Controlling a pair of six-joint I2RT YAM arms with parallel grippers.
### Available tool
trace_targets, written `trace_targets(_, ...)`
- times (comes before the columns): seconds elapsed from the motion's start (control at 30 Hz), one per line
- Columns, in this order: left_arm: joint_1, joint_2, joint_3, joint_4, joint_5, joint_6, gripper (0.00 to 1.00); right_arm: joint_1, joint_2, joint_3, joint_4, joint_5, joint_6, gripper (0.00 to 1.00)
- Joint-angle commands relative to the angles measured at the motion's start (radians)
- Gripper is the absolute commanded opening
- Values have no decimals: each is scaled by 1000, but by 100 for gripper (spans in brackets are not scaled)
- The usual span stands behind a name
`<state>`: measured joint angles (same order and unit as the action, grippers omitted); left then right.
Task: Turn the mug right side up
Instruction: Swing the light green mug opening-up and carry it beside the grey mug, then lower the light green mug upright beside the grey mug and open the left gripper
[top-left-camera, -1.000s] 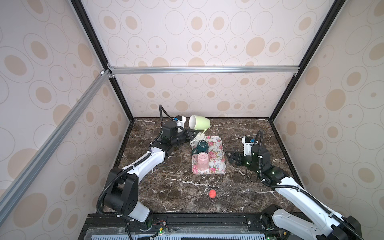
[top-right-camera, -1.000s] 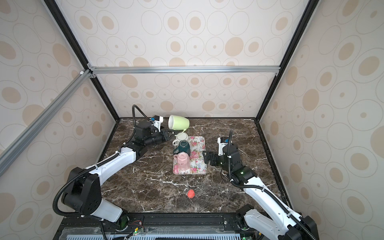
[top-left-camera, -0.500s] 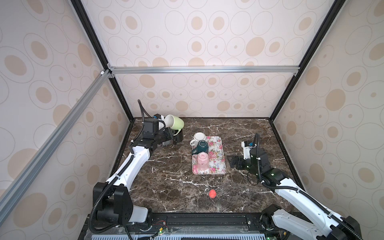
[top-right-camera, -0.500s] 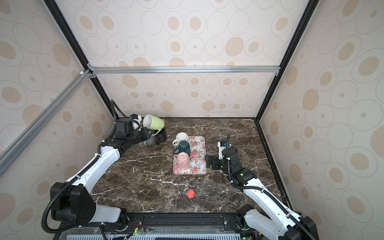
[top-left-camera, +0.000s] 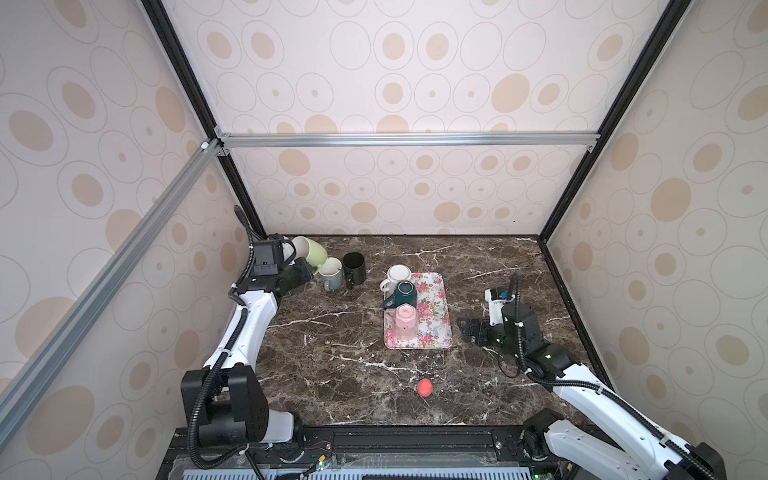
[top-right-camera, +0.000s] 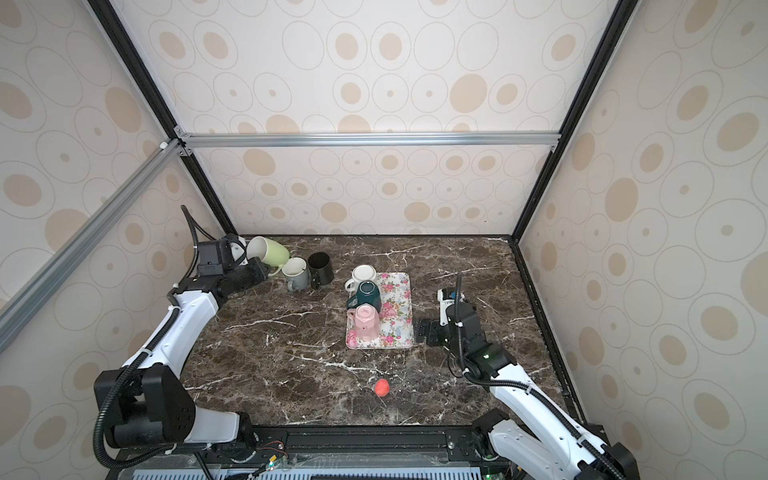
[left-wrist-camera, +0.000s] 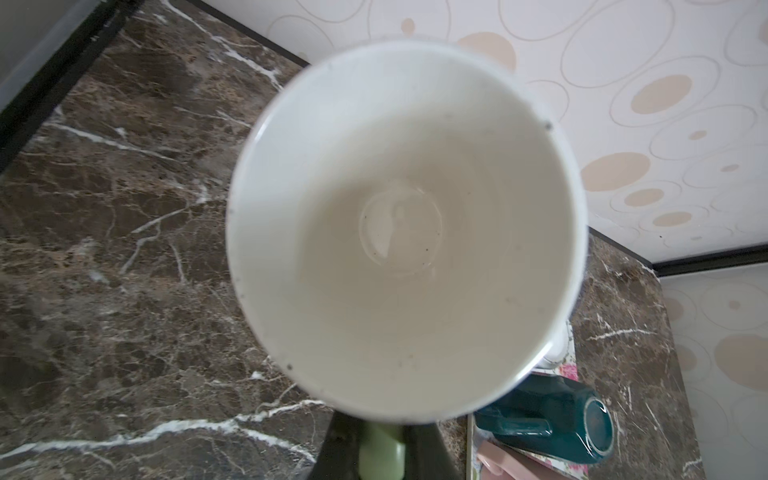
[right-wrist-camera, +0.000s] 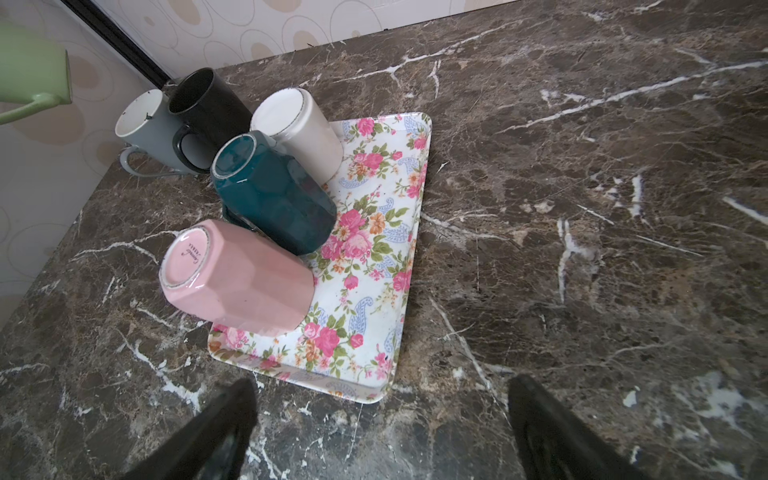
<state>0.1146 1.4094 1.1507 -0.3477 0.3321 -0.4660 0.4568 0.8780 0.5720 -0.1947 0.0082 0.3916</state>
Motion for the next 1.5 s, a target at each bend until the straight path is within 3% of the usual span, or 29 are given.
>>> trace_targets(0.0,57,17,67,51,24,43,0,-3,-23,-14,-7,10,-5,97)
trace_targets(0.47,75,97,53,29,-139,102,0,-4,4,-21,-15,-2,19,97)
trace_targets(0.93,67,158,37,39,-172,95,0,-3,14,-63,-3,-43,9,97)
trace_targets(1.47,-21,301,105,56,-217,81,0,-3,47,-68,8,-48,13,97)
